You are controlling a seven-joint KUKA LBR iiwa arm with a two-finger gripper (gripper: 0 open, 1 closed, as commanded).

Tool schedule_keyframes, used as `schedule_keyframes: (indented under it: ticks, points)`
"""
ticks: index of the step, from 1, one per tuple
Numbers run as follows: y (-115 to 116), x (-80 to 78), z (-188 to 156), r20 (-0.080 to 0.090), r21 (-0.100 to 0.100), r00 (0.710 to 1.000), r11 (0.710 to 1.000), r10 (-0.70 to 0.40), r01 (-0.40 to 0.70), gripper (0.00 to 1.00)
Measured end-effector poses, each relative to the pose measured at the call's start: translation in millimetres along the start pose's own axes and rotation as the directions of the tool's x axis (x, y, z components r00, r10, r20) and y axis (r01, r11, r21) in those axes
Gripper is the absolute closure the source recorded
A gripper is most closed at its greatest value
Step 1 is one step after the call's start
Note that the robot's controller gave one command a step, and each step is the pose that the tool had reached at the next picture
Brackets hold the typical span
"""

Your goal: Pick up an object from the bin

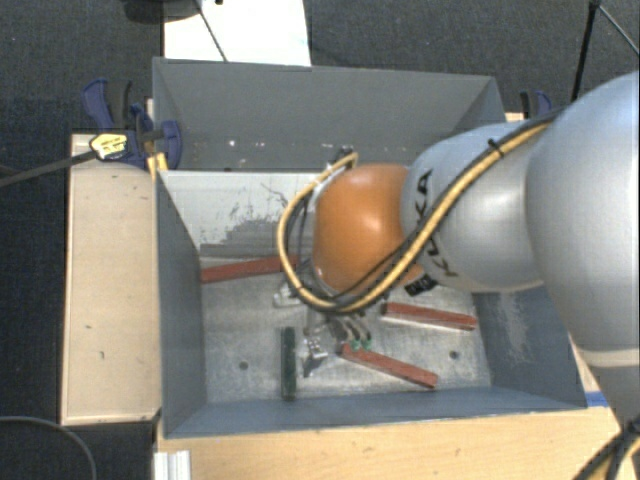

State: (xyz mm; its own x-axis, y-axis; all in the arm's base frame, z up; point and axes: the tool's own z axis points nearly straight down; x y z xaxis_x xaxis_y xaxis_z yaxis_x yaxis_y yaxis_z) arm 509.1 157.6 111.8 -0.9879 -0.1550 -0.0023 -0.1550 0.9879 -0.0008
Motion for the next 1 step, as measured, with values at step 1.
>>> schedule_keyframes:
  ticks: [1]
  points:
    - [-11.8, -9.0, 27.2, -0.002, -0.001, 0.989, 0.989, -0.150, 0.150, 0.00]
